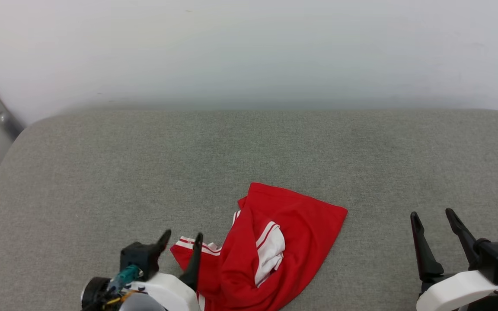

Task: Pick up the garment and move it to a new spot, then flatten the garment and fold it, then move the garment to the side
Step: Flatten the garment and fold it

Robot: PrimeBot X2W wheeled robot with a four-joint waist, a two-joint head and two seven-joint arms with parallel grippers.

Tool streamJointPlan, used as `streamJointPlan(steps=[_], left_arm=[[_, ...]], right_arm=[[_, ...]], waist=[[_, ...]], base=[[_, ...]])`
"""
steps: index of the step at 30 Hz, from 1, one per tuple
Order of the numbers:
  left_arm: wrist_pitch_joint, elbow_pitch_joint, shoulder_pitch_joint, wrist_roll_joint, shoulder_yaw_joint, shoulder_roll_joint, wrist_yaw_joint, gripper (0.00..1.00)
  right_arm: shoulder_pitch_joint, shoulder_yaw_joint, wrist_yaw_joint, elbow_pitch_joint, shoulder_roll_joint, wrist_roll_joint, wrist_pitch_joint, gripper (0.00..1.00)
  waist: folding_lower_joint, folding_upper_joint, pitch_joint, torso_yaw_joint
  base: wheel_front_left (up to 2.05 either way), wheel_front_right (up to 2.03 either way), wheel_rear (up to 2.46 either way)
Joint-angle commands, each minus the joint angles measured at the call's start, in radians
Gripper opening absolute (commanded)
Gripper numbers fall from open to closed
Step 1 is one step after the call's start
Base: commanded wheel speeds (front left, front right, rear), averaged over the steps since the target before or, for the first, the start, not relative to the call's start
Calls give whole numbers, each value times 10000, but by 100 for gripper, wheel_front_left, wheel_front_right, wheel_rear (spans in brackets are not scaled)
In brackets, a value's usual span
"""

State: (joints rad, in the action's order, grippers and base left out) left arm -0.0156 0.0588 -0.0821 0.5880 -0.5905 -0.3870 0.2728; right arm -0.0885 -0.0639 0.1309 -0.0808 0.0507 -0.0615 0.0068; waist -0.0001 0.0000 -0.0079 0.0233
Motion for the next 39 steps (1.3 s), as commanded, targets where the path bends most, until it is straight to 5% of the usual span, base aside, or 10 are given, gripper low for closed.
streamJointPlan(steps=[1,8,18,23,31,39], left_arm=[[-376,-120,-235,-177,139,-89,-29,100],[-1830,-330,-608,-585,710,-380,-41,100],[-2316,-496,-575,-592,1180,-390,-16,100],[-2419,-630,-762,-704,1205,-172,-78,100],[-2498,-560,-1071,-912,1321,296,-300,100],[-2513,-382,-1297,-1139,1446,758,-610,100]], right_arm=[[-138,-3,-5,-75,-5,51,27,100],[-190,47,-5,-230,-5,87,176,100],[31,-275,-3,-199,-7,-155,863,100],[371,29,-3,200,-9,-610,2564,100],[1668,1938,-3,726,645,-1962,6024,100],[2582,3389,-3,1421,1080,-3120,7721,100]], waist=[[1,0,-35,14],[1,0,-128,32],[1,0,14,600],[1,0,360,1272],[1,0,1065,2091],[1,0,1535,2486]], base=[[0,0,0],[0,0,0],[0,0,0],[0,0,0],[0,0,0],[0,0,0]])
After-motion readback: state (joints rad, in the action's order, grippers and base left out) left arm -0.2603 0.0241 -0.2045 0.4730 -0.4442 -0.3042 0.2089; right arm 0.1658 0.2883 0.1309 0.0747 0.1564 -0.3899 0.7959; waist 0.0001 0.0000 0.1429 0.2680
